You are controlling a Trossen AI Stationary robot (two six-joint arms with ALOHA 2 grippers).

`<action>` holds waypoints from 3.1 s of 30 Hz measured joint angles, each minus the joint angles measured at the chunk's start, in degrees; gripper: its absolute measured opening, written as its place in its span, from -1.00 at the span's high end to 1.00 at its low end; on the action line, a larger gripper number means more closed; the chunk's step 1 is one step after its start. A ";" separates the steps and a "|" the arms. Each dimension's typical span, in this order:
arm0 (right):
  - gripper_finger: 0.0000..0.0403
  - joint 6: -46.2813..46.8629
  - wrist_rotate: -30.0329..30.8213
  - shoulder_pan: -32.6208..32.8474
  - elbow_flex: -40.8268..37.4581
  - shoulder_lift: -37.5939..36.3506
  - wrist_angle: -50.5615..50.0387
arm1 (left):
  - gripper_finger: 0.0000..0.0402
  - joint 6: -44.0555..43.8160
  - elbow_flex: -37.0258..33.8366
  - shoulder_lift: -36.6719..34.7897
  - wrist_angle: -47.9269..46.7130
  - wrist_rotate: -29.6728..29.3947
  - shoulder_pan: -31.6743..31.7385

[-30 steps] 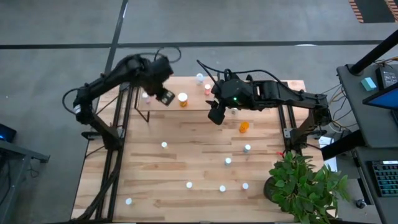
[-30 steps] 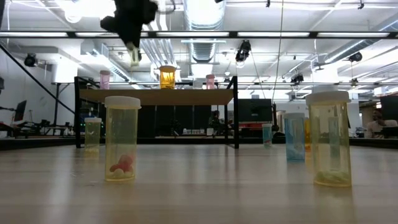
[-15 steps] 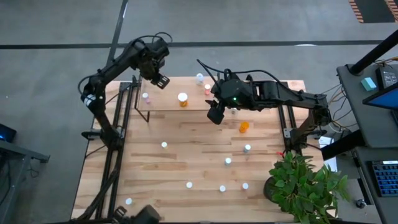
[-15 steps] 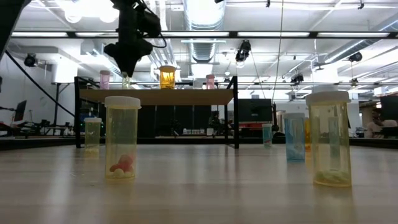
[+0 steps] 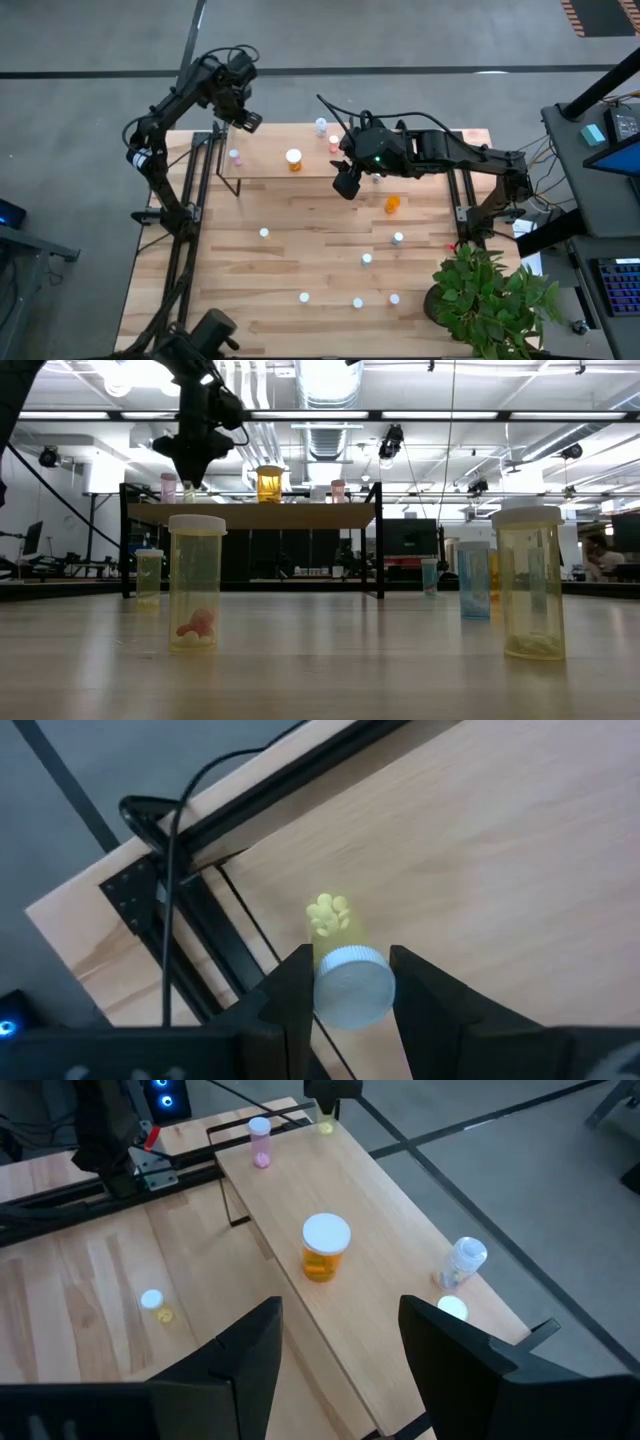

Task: Pick and place medicine bottles onto shelf by color
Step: Put the yellow pill bottle on the shelf

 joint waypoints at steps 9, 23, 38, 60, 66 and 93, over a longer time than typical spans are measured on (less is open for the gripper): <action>0.05 0.00 -0.02 0.02 -0.02 0.00 0.00 | 0.52 1.93 -0.58 -0.02 0.03 2.71 1.77; 0.05 -0.02 -0.02 0.02 -0.02 0.00 -0.01 | 0.52 2.93 -0.61 -0.04 -0.52 5.77 3.31; 0.05 -0.04 -0.02 0.02 -0.04 0.00 -0.02 | 0.37 2.32 -1.33 -0.07 0.00 5.84 3.59; 0.05 -0.02 -0.02 0.02 -0.04 0.00 -0.02 | 0.36 2.45 -1.10 -0.08 -0.10 2.64 3.57; 0.05 -0.03 -0.02 0.02 -0.04 0.02 -0.02 | 0.36 2.25 -0.77 -0.51 -0.12 2.62 3.55; 0.05 -3.89 -10.71 0.02 -4.81 0.02 16.33 | 0.36 -15.89 1.26 -20.78 7.42 5.83 -17.80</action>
